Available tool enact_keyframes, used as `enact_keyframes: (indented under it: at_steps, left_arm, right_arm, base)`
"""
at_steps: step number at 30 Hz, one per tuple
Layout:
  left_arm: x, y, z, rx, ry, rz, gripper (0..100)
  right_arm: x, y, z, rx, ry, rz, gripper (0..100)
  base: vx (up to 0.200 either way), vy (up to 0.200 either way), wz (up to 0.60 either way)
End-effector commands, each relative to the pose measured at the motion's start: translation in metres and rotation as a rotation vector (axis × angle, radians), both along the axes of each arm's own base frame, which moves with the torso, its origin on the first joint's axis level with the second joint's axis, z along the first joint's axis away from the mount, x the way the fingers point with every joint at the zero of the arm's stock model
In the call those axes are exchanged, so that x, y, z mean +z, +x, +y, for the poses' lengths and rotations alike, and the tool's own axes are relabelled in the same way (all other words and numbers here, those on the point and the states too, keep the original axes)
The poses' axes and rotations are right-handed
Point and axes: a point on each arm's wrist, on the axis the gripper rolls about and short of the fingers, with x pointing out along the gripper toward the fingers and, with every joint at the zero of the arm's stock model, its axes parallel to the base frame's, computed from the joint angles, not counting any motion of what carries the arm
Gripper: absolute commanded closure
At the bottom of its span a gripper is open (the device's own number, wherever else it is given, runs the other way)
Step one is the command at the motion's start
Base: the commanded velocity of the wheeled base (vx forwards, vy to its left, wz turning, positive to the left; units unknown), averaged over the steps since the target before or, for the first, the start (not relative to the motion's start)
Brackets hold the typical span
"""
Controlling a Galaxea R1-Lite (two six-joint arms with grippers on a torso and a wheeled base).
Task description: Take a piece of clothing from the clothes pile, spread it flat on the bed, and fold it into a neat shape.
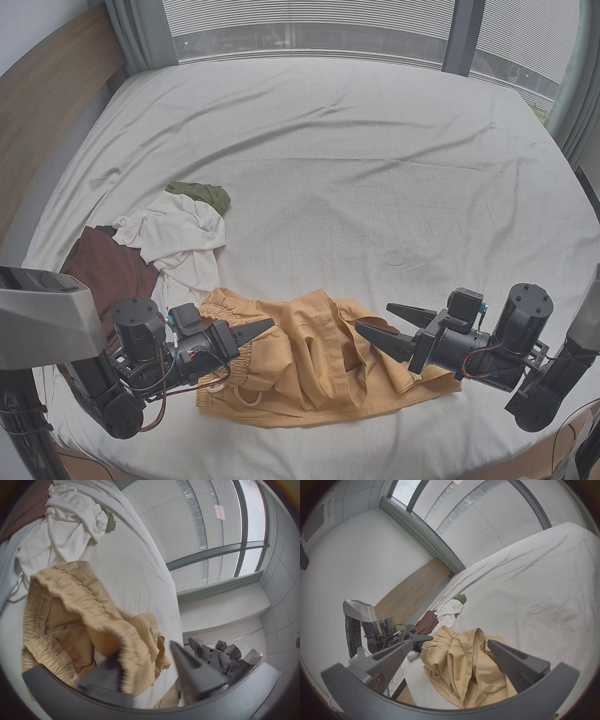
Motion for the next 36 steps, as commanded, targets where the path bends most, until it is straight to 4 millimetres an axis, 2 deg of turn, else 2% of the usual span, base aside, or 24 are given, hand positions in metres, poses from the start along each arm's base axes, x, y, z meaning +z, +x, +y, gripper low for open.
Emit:
enact_keyframes:
  at_steps: [1,4,10,13,19,25,26,36]
  left_arm:
    - [0.001,0.0,0.001,0.004,-0.002,-0.006,100]
    - [0.007,-0.002,0.002,0.006,-0.009,-0.021,100]
    - [0.038,-0.01,0.01,0.018,-0.051,-0.113,100]
    - [0.045,-0.012,0.014,0.027,-0.056,-0.132,100]
    - [0.035,-0.006,0.022,0.042,0.022,-0.168,100]
    - [0.01,-0.004,0.019,0.022,0.092,-0.122,100]
    - [0.008,-0.004,0.018,0.02,0.097,-0.118,0]
    - [0.005,-0.011,0.011,-0.01,0.101,-0.098,0]
  right_arm:
    - [0.0,0.0,0.0,0.001,0.0,0.001,0]
    - [0.001,0.0,0.0,0.0,0.001,-0.003,0]
    - [0.001,0.0,0.0,0.0,0.003,-0.003,0]
    - [0.001,0.0,0.0,0.0,0.002,-0.001,0]
    - [0.0,0.001,0.0,0.0,0.0,0.001,0]
    - [-0.001,0.0,0.0,0.0,0.0,0.003,0]
    - [-0.001,0.0,0.0,0.0,0.0,0.003,0]
    - [-0.001,0.0,0.0,0.0,0.0,0.003,0]
  base:
    - [0.0,0.0,0.0]
    - [0.0,0.0,0.0]
    - [0.0,0.0,0.0]
    - [0.0,0.0,0.0]
    - [0.0,0.0,0.0]
    - [0.0,0.0,0.0]
    - [0.0,0.0,0.0]
    - [0.0,0.0,0.0]
